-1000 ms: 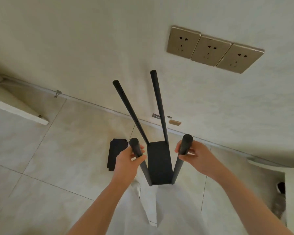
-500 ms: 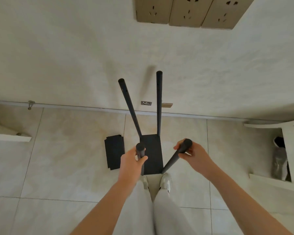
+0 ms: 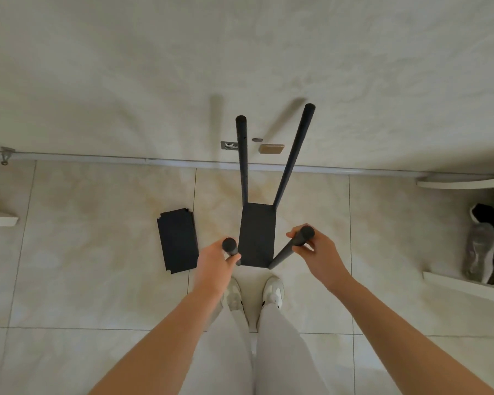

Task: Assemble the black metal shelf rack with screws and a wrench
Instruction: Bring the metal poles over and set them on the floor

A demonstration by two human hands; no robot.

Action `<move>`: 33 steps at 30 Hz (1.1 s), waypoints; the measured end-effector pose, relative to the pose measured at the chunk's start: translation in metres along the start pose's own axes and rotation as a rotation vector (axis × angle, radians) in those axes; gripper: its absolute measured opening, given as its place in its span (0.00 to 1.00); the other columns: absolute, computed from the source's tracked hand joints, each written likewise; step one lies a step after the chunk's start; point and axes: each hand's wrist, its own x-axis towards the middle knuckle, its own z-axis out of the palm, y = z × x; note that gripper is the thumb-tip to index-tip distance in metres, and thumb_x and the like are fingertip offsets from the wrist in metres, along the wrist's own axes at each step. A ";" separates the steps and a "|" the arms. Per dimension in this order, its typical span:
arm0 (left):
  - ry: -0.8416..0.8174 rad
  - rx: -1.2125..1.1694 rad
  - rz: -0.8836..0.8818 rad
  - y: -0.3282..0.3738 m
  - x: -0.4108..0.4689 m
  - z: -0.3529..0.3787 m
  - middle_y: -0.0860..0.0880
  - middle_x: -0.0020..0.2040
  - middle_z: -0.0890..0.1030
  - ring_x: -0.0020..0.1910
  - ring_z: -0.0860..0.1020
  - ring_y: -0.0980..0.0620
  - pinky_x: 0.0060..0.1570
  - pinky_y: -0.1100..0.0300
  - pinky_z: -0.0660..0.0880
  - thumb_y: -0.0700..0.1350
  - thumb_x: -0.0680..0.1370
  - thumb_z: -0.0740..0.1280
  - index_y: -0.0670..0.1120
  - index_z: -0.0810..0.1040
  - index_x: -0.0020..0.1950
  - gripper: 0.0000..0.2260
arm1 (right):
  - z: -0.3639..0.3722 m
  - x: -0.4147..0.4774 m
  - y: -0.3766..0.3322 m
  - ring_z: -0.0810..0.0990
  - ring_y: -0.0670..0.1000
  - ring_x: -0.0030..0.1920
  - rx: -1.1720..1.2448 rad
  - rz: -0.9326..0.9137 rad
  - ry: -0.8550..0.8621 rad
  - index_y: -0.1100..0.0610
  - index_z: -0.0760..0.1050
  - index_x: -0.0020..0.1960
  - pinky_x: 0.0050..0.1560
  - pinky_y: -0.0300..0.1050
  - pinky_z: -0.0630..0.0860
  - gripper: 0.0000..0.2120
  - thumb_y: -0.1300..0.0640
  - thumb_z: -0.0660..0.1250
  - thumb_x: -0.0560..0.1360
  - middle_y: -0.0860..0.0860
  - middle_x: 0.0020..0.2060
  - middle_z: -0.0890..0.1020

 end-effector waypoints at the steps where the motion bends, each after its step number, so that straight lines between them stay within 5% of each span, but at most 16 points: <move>1: -0.001 0.002 0.014 -0.003 0.003 0.005 0.49 0.50 0.83 0.52 0.81 0.50 0.54 0.62 0.74 0.40 0.78 0.72 0.44 0.81 0.60 0.11 | 0.000 0.005 0.005 0.81 0.54 0.55 -0.005 0.000 0.016 0.53 0.76 0.51 0.54 0.34 0.75 0.11 0.68 0.67 0.77 0.54 0.54 0.83; 4: -0.001 -0.001 0.027 -0.011 0.010 0.019 0.50 0.50 0.83 0.51 0.81 0.51 0.52 0.62 0.76 0.40 0.78 0.71 0.45 0.82 0.60 0.10 | 0.004 0.015 0.021 0.81 0.57 0.52 -0.017 0.011 0.051 0.50 0.76 0.49 0.50 0.44 0.79 0.13 0.69 0.67 0.77 0.54 0.52 0.83; 8: 0.013 0.001 0.042 -0.021 0.021 0.035 0.51 0.49 0.83 0.50 0.81 0.51 0.52 0.62 0.76 0.40 0.79 0.71 0.46 0.82 0.59 0.09 | 0.012 0.023 0.044 0.81 0.57 0.50 -0.013 -0.010 0.055 0.49 0.76 0.48 0.45 0.29 0.75 0.14 0.69 0.67 0.77 0.54 0.51 0.83; 11: 0.015 -0.009 0.042 -0.028 0.022 0.047 0.52 0.48 0.83 0.49 0.81 0.52 0.51 0.61 0.77 0.40 0.79 0.70 0.47 0.83 0.56 0.07 | 0.015 0.023 0.056 0.80 0.54 0.51 -0.012 -0.036 0.061 0.48 0.76 0.48 0.49 0.21 0.70 0.15 0.69 0.67 0.77 0.52 0.50 0.83; 18: 0.031 -0.018 0.012 -0.044 0.010 0.064 0.51 0.49 0.83 0.48 0.81 0.51 0.51 0.59 0.79 0.41 0.79 0.71 0.47 0.81 0.60 0.10 | 0.017 0.018 0.074 0.81 0.53 0.52 -0.038 -0.028 0.052 0.51 0.78 0.49 0.52 0.21 0.69 0.14 0.70 0.68 0.75 0.51 0.49 0.83; 22: -0.040 0.038 0.007 -0.054 0.003 0.067 0.55 0.47 0.81 0.46 0.79 0.54 0.48 0.62 0.76 0.42 0.77 0.73 0.48 0.80 0.60 0.12 | 0.019 0.012 0.084 0.80 0.51 0.53 -0.109 0.019 0.025 0.53 0.81 0.52 0.60 0.29 0.69 0.13 0.69 0.71 0.74 0.50 0.52 0.84; 33: -0.070 0.059 -0.007 -0.082 -0.012 0.081 0.63 0.44 0.78 0.42 0.77 0.62 0.42 0.72 0.71 0.41 0.79 0.71 0.49 0.79 0.63 0.13 | 0.035 -0.022 0.114 0.77 0.47 0.51 -0.175 0.036 -0.035 0.55 0.79 0.61 0.49 0.16 0.64 0.16 0.66 0.70 0.76 0.50 0.56 0.82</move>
